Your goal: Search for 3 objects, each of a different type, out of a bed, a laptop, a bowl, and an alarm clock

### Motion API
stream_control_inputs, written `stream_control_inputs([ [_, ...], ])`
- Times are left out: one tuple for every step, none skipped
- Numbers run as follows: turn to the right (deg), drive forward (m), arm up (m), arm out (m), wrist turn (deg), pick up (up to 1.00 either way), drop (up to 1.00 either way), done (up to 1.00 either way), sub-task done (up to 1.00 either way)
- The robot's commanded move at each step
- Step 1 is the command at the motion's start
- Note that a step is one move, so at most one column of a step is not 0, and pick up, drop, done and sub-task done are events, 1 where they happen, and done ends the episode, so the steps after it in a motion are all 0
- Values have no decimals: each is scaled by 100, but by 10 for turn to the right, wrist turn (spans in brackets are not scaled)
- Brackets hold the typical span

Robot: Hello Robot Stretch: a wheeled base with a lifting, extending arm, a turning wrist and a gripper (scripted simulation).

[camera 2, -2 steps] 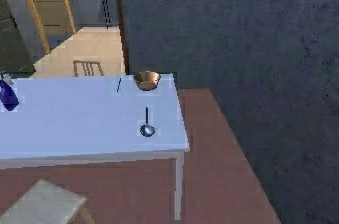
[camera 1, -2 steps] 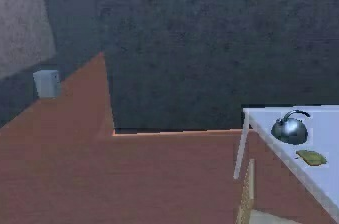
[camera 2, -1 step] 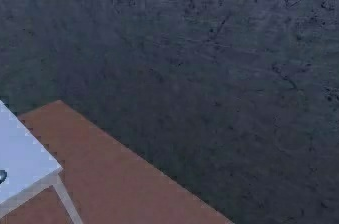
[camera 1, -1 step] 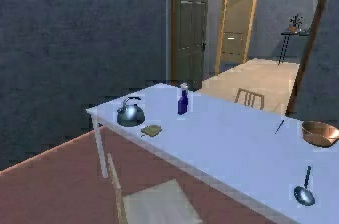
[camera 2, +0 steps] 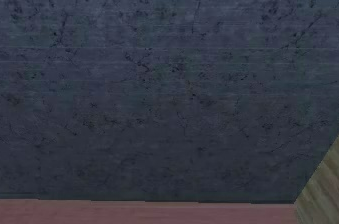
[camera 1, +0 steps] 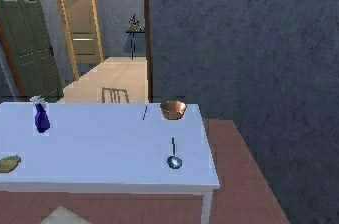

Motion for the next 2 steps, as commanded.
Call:
stream_control_inputs([
  [0,0,0,0,0,0,0,0,100],
  [-450,0,0,0,0,0,0,0,0],
])
